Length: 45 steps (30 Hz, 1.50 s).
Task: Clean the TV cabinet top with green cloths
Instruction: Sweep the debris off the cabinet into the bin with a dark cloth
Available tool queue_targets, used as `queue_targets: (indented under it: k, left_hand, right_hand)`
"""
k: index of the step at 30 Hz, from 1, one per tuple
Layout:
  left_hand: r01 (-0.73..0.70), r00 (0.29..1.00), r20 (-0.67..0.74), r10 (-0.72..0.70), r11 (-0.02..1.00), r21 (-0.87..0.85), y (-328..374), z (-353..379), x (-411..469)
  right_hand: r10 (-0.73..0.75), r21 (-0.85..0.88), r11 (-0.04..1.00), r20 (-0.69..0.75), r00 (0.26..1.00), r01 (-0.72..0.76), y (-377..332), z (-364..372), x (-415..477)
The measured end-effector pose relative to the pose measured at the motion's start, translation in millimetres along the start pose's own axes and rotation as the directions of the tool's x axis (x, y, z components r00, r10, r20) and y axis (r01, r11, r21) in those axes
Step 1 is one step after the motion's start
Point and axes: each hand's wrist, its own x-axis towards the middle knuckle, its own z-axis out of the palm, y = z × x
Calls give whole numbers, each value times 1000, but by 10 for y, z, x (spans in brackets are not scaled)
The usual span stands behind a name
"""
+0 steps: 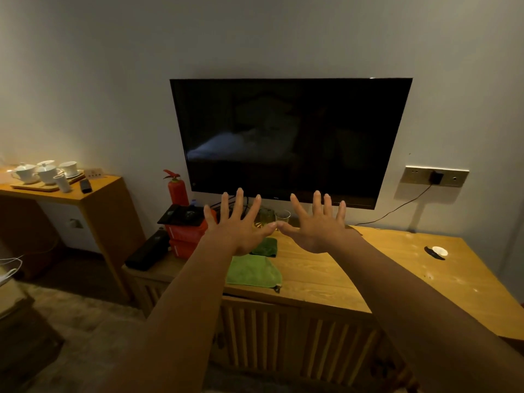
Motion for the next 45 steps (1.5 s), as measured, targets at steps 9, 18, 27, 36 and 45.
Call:
queue_targets:
  k: [9,18,27,36,45]
  left_hand:
    - [57,994,93,-57,998,3,-203,338,743]
    - [55,984,173,-53,998,-10,-898,559,1748]
    - [78,947,319,-31,988,-135,-1582,1060,2789]
    - [180,871,491,-13,939,-294,-1944,1726,3494]
    - [111,880,466,90,916,-386,-1850,2457,3839]
  right_hand:
    - [-29,20,999,120,992,27,26,472,792]
    - [11,27,1000,178,984,-16,-73,995,1771]
    - [85,47,994,267,960,-101,-192,1497,2811]
    - [124,141,967,464,877,-212,-307,2158,3322]
    - [59,249,938,573,817,-243,-286,2802,3462]
